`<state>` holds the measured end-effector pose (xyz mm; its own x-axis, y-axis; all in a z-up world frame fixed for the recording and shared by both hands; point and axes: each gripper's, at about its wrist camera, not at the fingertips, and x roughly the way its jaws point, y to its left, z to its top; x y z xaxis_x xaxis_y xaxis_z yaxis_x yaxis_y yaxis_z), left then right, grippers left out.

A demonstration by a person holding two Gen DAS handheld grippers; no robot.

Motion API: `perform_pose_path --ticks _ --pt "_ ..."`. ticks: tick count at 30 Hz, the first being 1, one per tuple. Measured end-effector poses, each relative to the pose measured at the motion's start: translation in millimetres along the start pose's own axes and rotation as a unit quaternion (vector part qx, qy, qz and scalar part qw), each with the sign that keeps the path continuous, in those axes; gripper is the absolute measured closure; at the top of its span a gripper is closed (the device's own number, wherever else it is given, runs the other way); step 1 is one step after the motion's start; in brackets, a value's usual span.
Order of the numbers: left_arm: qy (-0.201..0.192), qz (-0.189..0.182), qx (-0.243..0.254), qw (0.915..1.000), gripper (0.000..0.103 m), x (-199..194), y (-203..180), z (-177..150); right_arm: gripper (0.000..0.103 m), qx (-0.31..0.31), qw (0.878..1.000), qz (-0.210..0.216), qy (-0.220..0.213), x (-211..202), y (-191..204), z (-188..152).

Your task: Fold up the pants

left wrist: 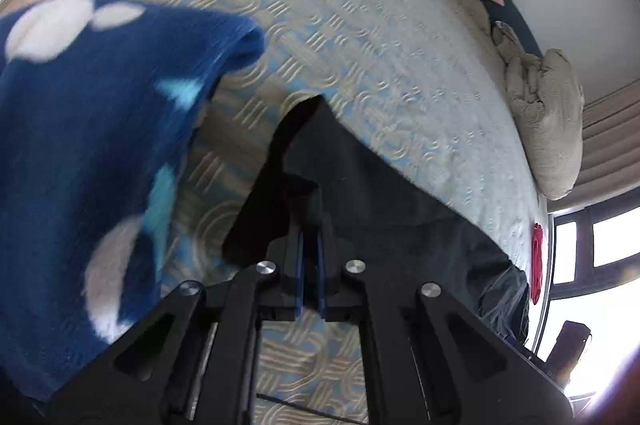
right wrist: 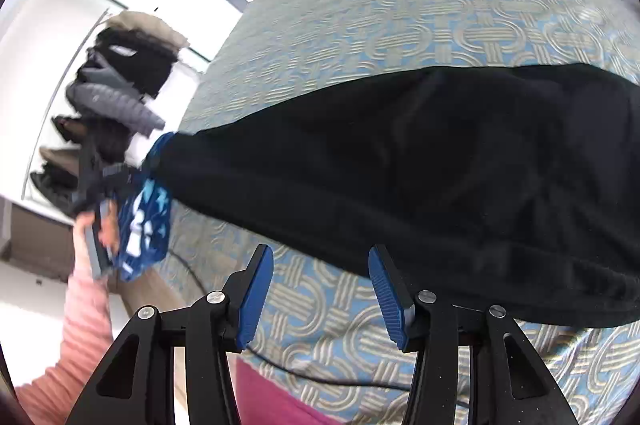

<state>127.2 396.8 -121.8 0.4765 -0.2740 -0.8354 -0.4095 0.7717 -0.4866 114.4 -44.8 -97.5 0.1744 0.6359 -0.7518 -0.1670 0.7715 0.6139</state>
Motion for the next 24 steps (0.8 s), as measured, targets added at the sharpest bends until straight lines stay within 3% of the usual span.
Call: perform_pose_path --ticks 4,6,11,15,18,20,21,24 --pt "-0.003 -0.01 -0.016 0.9998 0.096 -12.3 31.8 -31.5 0.052 0.048 0.997 -0.059 0.014 21.9 -30.2 1.3" --pt "-0.003 -0.006 -0.015 0.9999 0.094 -17.4 36.5 -37.8 0.052 0.074 0.992 -0.096 0.045 39.4 -48.9 -2.3" --pt "-0.015 0.026 0.013 0.9995 0.092 -18.5 20.4 -27.5 0.052 0.076 0.991 -0.097 0.047 43.4 -51.9 -7.9" --pt "-0.032 0.018 -0.001 0.9993 0.049 -22.1 5.0 -12.3 0.052 0.042 0.989 -0.129 0.053 48.2 -37.2 -10.6" --pt "-0.076 0.007 -0.015 0.9969 0.043 -42.9 -5.6 -2.7 0.052 0.027 0.989 -0.139 0.052 57.1 -24.5 -17.1" --pt "-0.115 0.018 -0.008 0.9932 0.037 -51.7 -14.9 13.3 0.052 0.028 0.989 -0.137 0.05 60.4 -23.6 -19.1" --pt "-0.113 0.025 -0.01 0.9932 0.036 -49.6 -16.2 23.9 0.052 0.032 0.989 -0.135 0.049 58.5 -26.3 -22.7" --pt "-0.042 0.027 0.007 0.9987 0.037 -9.5 -27.2 52.4 0.051 0.05 0.989 -0.133 0.045 59.0 -27.7 -22.0"
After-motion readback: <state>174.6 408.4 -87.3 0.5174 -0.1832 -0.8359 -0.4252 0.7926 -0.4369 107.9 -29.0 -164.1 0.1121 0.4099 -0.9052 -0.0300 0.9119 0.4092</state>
